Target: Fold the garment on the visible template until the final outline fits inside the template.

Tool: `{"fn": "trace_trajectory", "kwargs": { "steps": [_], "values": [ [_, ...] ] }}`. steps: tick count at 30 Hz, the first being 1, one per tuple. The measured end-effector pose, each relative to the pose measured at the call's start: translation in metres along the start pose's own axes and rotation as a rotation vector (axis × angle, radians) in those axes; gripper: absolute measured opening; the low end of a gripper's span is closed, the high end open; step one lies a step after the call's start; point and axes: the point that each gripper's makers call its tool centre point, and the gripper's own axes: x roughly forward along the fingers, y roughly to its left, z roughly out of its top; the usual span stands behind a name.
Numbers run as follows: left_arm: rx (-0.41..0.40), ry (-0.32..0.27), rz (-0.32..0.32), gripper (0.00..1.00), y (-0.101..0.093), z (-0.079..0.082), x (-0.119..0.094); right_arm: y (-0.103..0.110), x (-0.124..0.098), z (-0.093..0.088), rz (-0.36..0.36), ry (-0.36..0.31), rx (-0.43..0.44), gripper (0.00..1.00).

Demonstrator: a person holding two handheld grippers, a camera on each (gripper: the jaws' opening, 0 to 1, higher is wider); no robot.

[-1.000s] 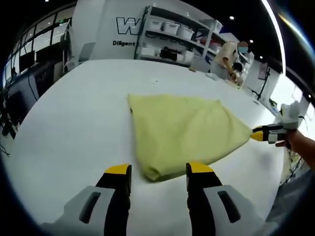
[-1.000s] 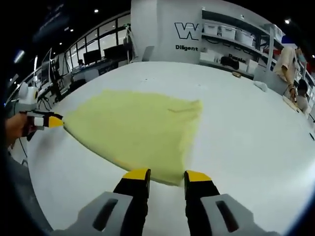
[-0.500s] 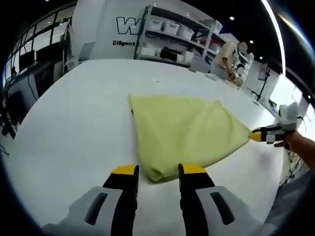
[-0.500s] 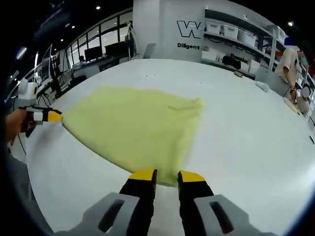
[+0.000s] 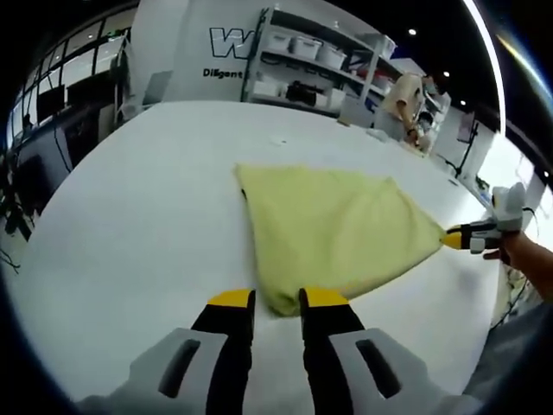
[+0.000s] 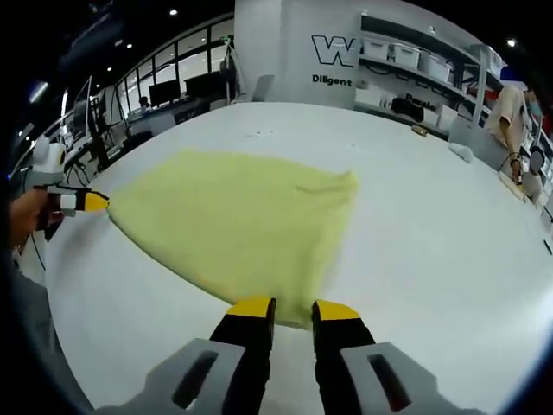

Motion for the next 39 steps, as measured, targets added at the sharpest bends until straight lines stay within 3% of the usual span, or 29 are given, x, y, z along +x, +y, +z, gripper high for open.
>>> {"fn": "trace_trajectory", "kwargs": {
  "steps": [8, 12, 24, 39],
  "values": [
    [-0.012, 0.013, -0.022, 0.09, -0.007, -0.004, 0.005, 0.000, 0.001, 0.000, 0.001, 0.002, -0.003, 0.14],
    [-0.010, 0.015, -0.017, 0.00, -0.005, -0.004, 0.004, 0.000, 0.001, 0.000, 0.000, 0.003, -0.005, 0.11],
    [0.086, 0.040, 0.018, 0.00, 0.008, 0.004, -0.001, -0.007, -0.001, 0.000, -0.032, 0.011, -0.058, 0.00],
    [0.054, 0.042, 0.010, 0.04, 0.006, -0.007, -0.006, -0.005, -0.001, -0.001, -0.024, 0.017, -0.050, 0.00]
  ]
}}
